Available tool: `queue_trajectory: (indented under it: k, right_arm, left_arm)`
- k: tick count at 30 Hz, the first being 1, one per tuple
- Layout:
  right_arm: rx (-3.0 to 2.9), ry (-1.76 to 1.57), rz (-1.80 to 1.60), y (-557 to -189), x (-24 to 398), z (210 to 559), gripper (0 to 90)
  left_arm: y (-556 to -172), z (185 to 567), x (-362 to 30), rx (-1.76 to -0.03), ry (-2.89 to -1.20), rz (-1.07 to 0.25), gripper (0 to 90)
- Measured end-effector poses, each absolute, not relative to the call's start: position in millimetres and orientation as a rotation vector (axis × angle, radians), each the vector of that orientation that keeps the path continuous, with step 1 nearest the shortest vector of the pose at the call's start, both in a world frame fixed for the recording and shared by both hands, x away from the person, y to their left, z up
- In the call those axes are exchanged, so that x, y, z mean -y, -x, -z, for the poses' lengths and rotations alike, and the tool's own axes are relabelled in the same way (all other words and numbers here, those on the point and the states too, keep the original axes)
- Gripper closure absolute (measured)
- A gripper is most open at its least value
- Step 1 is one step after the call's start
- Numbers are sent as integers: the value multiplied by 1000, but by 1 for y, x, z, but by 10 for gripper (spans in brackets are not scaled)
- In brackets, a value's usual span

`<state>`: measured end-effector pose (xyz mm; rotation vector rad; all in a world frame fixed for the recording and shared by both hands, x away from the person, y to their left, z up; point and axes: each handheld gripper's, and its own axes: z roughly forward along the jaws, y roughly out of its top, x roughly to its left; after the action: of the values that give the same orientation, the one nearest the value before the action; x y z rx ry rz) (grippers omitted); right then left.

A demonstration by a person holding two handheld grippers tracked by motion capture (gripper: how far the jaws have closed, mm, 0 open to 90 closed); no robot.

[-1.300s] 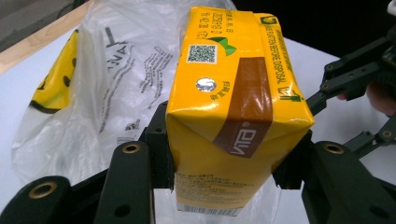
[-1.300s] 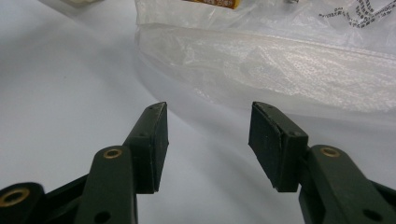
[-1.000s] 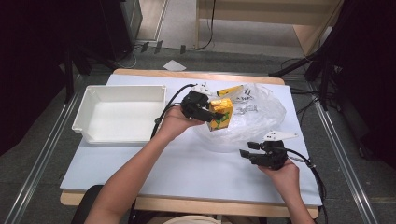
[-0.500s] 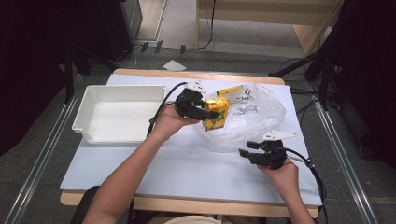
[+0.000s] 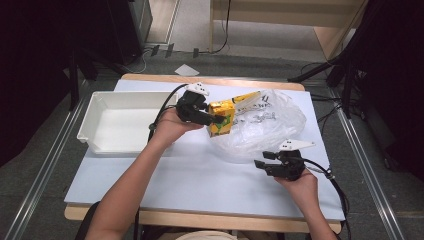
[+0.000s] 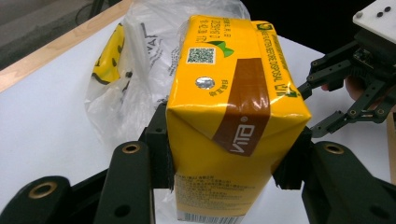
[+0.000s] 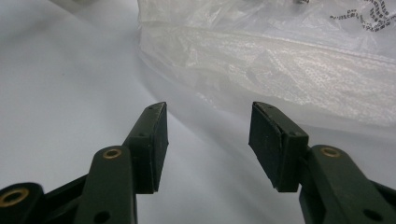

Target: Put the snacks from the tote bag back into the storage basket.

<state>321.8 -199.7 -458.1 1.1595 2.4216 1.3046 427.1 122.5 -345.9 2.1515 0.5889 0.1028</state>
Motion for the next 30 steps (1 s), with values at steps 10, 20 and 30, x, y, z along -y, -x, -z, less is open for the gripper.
queue_trajectory:
  k: [10, 20, 30]
  right_arm:
    - [-2429, -1157, -1315, -324, 199, 457, 488]
    - [-2448, -1130, -1312, -324, 196, 457, 486]
    - [-2462, -1116, -1303, -323, 194, 458, 481]
  left_arm:
    - [-430, 341, -137, -610, -2150, -105, 523]
    - [-433, 335, -154, -633, -2136, -108, 523]
    - [-436, 328, -176, -661, -2118, -138, 523]
